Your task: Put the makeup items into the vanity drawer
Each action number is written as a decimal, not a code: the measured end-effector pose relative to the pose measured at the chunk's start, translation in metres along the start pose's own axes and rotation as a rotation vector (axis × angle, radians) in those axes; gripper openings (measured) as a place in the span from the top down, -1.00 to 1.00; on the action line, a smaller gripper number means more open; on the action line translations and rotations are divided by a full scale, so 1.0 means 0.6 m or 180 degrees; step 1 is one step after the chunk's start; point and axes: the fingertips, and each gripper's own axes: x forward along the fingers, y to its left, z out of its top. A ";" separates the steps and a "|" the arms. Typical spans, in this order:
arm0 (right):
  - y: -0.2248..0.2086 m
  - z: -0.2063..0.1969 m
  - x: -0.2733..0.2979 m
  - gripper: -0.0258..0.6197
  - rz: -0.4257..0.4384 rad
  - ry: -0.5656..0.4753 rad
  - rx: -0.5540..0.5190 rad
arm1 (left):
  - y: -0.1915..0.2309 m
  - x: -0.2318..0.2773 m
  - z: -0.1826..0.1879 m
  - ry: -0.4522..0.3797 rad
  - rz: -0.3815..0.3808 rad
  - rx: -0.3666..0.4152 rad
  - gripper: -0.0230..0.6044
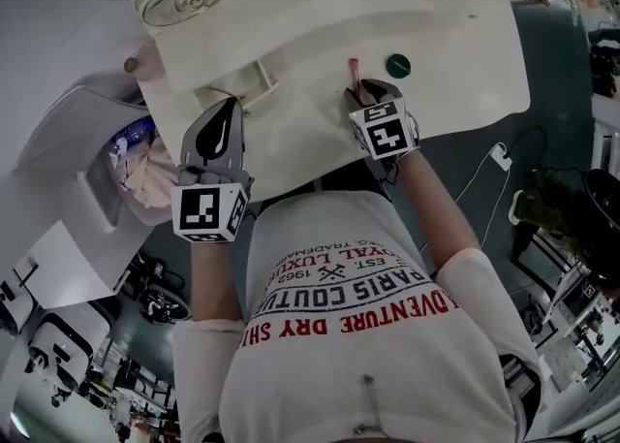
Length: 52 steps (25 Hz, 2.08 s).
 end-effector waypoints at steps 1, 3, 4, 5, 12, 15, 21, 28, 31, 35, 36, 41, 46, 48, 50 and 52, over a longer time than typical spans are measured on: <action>0.000 0.000 0.002 0.51 -0.0006 -0.0003 0.0012 | -0.001 0.002 0.000 0.0000 -0.0009 -0.0004 0.89; -0.002 -0.001 0.001 0.51 -0.0014 -0.0003 0.0036 | -0.004 0.005 -0.001 0.0006 -0.0027 -0.0006 0.89; -0.005 -0.001 0.001 0.52 -0.0030 0.0002 0.0043 | -0.006 0.006 -0.002 0.0008 -0.0035 -0.0007 0.89; -0.008 -0.002 0.000 0.68 -0.0044 0.0012 0.0048 | -0.006 0.007 -0.002 0.0009 -0.0040 -0.0006 0.89; -0.013 0.009 -0.016 0.76 0.0020 -0.0006 -0.0010 | 0.001 -0.007 0.003 -0.0026 0.0028 -0.0022 0.89; -0.012 0.032 -0.033 0.76 0.0035 -0.0121 -0.0088 | 0.002 -0.017 0.009 -0.0071 0.0073 -0.0027 0.89; 0.016 0.108 -0.075 0.76 0.0156 -0.0472 -0.0416 | 0.007 -0.048 0.033 -0.0230 0.0231 -0.0015 0.89; 0.085 0.195 -0.100 0.76 0.0421 -0.0763 -0.0919 | 0.039 -0.108 0.043 -0.0381 0.0566 -0.0075 0.89; 0.124 0.219 -0.101 0.76 0.0571 -0.0826 -0.1149 | 0.052 -0.135 0.038 -0.0419 0.0727 -0.0122 0.89; 0.185 0.241 -0.092 0.76 0.0817 -0.0857 -0.1461 | 0.068 -0.170 0.027 -0.0449 0.0922 -0.0182 0.89; 0.200 0.244 -0.088 0.76 0.0870 -0.0853 -0.1539 | 0.072 -0.180 0.024 -0.0455 0.0969 -0.0197 0.89; 0.277 0.252 -0.062 0.76 0.1144 -0.0798 -0.1925 | 0.091 -0.234 0.001 -0.0471 0.1288 -0.0333 0.89; 0.332 0.252 -0.033 0.76 0.1306 -0.0691 -0.2211 | 0.105 -0.275 -0.031 -0.0433 0.1509 -0.0473 0.89; 0.345 0.249 -0.021 0.76 0.1345 -0.0635 -0.2326 | 0.109 -0.288 -0.042 -0.0415 0.1590 -0.0524 0.89; 0.354 0.246 -0.010 0.76 0.1378 -0.0573 -0.2412 | 0.112 -0.298 -0.051 -0.0397 0.1658 -0.0565 0.89; 0.359 0.244 0.001 0.76 0.1399 -0.0517 -0.2451 | 0.116 -0.306 -0.059 -0.0383 0.1710 -0.0597 0.89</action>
